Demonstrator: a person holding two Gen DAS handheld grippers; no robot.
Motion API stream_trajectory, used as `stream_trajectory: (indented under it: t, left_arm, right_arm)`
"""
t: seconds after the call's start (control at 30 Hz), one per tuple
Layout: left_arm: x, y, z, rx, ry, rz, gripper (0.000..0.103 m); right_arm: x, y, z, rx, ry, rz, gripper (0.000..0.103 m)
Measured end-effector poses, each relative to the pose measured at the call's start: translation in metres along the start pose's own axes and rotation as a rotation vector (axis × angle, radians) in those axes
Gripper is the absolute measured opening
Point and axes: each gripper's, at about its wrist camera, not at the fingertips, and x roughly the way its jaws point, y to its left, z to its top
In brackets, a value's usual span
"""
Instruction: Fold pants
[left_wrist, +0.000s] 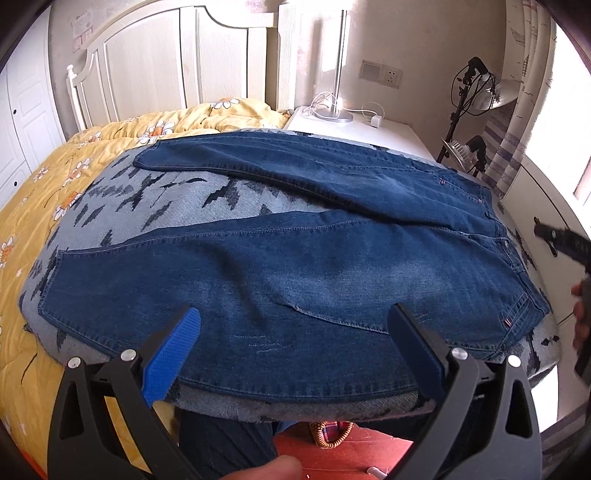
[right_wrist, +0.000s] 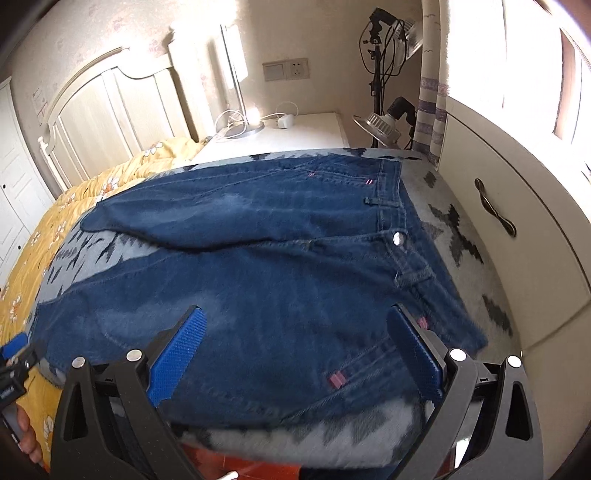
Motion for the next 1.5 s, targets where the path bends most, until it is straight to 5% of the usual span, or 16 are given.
stream_trajectory:
  t: [0.17,0.3,0.67,0.7,0.77,0.8,0.87,1.07,1.2,1.4,1.5]
  left_arm:
    - [0.028,-0.008,0.017,0.021,0.03,0.004,0.101]
    - [0.047,-0.005,0.024,0.025,0.057,0.038,0.101]
    - [0.088,0.008,0.026,0.012,0.138,0.104,0.101]
    - [0.09,0.008,0.025,0.01,0.143,0.108,0.101]
    - [0.095,0.011,0.026,-0.002,0.154,0.114,0.101]
    - [0.095,0.012,0.026,-0.007,0.158,0.114,0.101]
    - [0.095,0.013,0.026,-0.013,0.157,0.115,0.101]
    - [0.073,0.018,0.022,-0.022,0.117,0.11,0.101]
    - [0.05,0.033,0.023,-0.051,0.07,0.112,0.101]
    - [0.009,0.068,0.029,-0.11,-0.033,0.081,0.101]
    - [0.001,0.103,0.033,-0.202,-0.044,-0.031,0.101]
  right_arm:
    - [0.103,-0.078,0.11,-0.096,0.074,0.01,0.096]
    - [0.192,-0.125,0.167,-0.183,0.19,-0.043,0.093]
    - [0.292,-0.141,0.202,-0.34,0.31,0.034,0.091]
    - [0.296,-0.144,0.202,-0.335,0.321,0.051,0.084]
    - [0.308,-0.146,0.204,-0.341,0.352,0.059,0.03]
    - [0.309,-0.146,0.205,-0.339,0.359,0.07,0.029]
    - [0.305,-0.145,0.207,-0.341,0.339,0.082,0.014]
    - [0.268,-0.144,0.222,-0.215,0.197,0.061,0.013]
    - [0.19,-0.122,0.208,-0.208,0.043,0.104,0.012]
    - [0.058,-0.091,0.124,-0.226,-0.114,0.218,0.012]
    - [0.013,-0.09,0.052,-0.142,-0.125,0.29,0.012]
